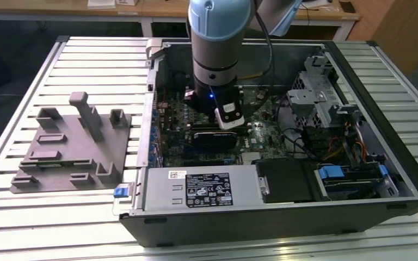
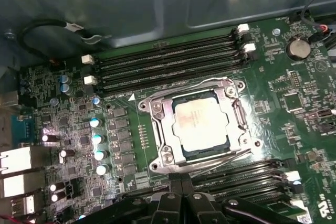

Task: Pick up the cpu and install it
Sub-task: 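Install the second cpu locking lever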

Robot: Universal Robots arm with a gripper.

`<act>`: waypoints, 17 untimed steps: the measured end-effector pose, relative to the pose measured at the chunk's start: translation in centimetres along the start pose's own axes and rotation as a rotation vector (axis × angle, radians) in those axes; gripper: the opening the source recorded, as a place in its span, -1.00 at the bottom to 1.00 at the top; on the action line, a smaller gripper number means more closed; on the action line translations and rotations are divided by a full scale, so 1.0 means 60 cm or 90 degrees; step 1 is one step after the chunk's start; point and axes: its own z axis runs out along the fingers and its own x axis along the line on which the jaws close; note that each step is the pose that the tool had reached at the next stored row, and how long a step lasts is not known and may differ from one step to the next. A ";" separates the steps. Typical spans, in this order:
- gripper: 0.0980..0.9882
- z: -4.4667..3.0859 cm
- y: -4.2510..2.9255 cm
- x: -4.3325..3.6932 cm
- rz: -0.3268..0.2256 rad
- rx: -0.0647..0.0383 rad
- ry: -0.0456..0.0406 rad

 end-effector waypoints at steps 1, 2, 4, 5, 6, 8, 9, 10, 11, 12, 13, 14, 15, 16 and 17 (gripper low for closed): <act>-0.98 0.002 -0.001 0.001 0.000 0.000 0.0001; -0.98 0.005 -0.002 0.002 0.000 -0.001 0.0002; -0.98 0.008 -0.004 0.007 0.000 -0.002 0.0006; -0.98 0.009 -0.005 0.009 0.000 -0.004 0.0012; -0.98 0.011 -0.005 0.010 0.000 -0.007 0.0018; -0.98 0.013 -0.006 0.012 0.001 -0.015 0.0036; -0.98 0.014 -0.006 0.012 0.001 -0.019 0.0044; -0.98 0.015 -0.007 0.013 0.001 -0.023 0.0054; -0.98 0.017 -0.007 0.013 0.001 -0.026 0.0062; -0.98 0.018 -0.007 0.013 0.001 -0.030 0.0069; -0.98 0.019 -0.008 0.014 0.001 -0.033 0.0076; -0.98 0.021 -0.008 0.014 0.002 -0.036 0.0083; -0.98 0.022 -0.009 0.014 0.002 -0.039 0.0090; -0.98 0.024 -0.009 0.014 0.002 -0.042 0.0098; -0.98 0.026 -0.009 0.014 0.002 -0.045 0.0105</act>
